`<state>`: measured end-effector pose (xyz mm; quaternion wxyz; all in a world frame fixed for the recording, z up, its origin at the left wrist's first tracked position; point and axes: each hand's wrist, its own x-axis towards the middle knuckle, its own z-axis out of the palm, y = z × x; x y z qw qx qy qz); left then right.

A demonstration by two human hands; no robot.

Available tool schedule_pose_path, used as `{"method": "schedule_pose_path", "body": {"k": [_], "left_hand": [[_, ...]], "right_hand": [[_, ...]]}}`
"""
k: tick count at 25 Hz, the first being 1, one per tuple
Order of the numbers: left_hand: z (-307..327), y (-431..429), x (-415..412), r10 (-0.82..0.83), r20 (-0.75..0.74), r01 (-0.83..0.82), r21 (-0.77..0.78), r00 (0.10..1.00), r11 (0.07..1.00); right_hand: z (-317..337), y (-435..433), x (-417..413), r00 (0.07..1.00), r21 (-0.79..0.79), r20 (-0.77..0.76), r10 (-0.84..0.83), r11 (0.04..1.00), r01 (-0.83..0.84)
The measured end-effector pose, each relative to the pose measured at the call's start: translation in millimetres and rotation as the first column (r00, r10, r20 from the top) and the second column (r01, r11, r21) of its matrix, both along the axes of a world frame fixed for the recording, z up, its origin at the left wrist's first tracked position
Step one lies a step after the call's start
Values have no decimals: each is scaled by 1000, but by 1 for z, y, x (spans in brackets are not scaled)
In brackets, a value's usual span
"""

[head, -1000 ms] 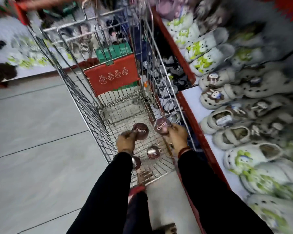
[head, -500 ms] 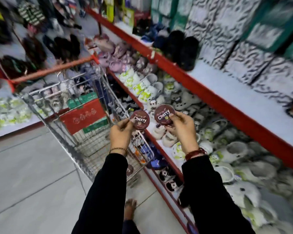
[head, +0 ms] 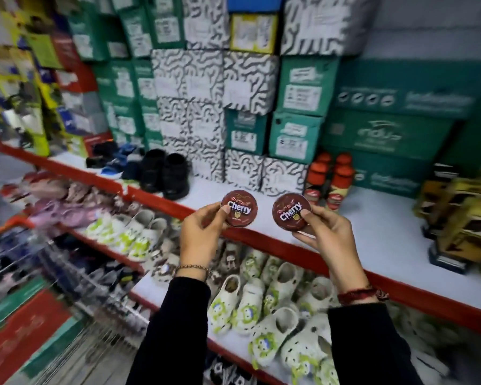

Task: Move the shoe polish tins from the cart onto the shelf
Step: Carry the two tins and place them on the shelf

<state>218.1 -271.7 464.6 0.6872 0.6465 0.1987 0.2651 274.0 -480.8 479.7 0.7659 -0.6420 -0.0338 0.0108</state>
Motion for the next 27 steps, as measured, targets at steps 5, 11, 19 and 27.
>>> {"method": "schedule_pose_path", "body": {"k": [5, 11, 19, 27], "left_hand": [[10, -86, 67, -201, -66, 211, 199, 977, 957], [-5, -158, 120, -291, -340, 415, 388, 894, 823], [-9, -177, 149, -180, -452, 423, 522, 874, 741], [-10, -182, 143, -111, -447, 397, 621, 888, 676]], "right_hand": [[-4, -92, 23, 965, -36, -44, -258, 966, 256], [-25, -142, 47, 913, -51, -151, -379, 925, 376], [-42, -157, 80, 837, -627, 86, -541, 623, 467], [-34, -139, 68, 825, -807, 335, -455, 313, 501]]}}
